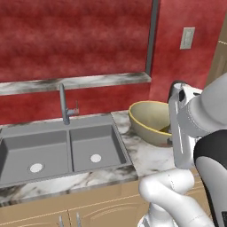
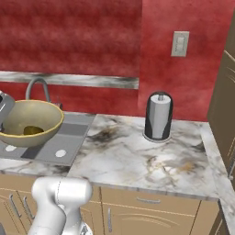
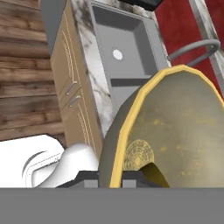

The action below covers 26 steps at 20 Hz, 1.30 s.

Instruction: Pick the kiwi from the cabinet and place it in the bowl. Then pick the bowl and place it in the sink. Then turn on the sink facuet.

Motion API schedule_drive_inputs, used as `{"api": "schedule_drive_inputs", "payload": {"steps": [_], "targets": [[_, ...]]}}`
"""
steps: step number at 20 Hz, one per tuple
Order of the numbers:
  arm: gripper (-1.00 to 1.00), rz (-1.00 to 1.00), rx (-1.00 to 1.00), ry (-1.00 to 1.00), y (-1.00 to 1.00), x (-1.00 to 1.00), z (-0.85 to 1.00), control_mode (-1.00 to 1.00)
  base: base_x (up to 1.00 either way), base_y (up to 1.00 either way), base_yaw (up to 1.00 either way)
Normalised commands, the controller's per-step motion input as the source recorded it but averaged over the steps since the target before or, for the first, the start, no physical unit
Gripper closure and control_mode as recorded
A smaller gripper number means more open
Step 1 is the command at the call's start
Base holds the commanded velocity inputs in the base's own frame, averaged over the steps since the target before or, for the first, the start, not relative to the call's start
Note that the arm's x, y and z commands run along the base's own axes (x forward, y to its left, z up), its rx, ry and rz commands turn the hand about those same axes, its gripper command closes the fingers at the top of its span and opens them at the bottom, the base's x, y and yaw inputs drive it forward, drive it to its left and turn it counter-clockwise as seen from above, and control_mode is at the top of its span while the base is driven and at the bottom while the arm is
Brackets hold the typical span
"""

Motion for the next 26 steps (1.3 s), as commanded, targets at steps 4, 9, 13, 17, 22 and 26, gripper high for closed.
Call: {"api": "schedule_drive_inputs", "payload": {"steps": [4, 9, 13, 17, 22, 26], "targets": [[1.0, 0.0, 0.0, 0.0, 0.0, 0.0, 0.0, 1.0, 0.11, 0.0, 0.01], [1.0, 0.18, 0.0, 0.01, 0.0, 0.36, -0.15, -1.0, 0.0, 0.0, 0.0], [1.0, 0.48, 0.0, 0.0, 0.0, 0.79, -0.48, -1.0, 0.0, 0.0, 0.0], [1.0, 0.51, -0.02, 0.02, 0.0, 0.96, -0.62, -1.0, 0.0, 0.0, 0.0], [1.0, 0.49, -0.1, 0.07, 0.0, 1.0, -0.79, -1.0, 0.0, 0.0, 0.0], [1.0, 0.3, -0.16, 0.06, 0.0, 1.0, -0.75, -1.0, 0.0, 0.0, 0.0]]}}
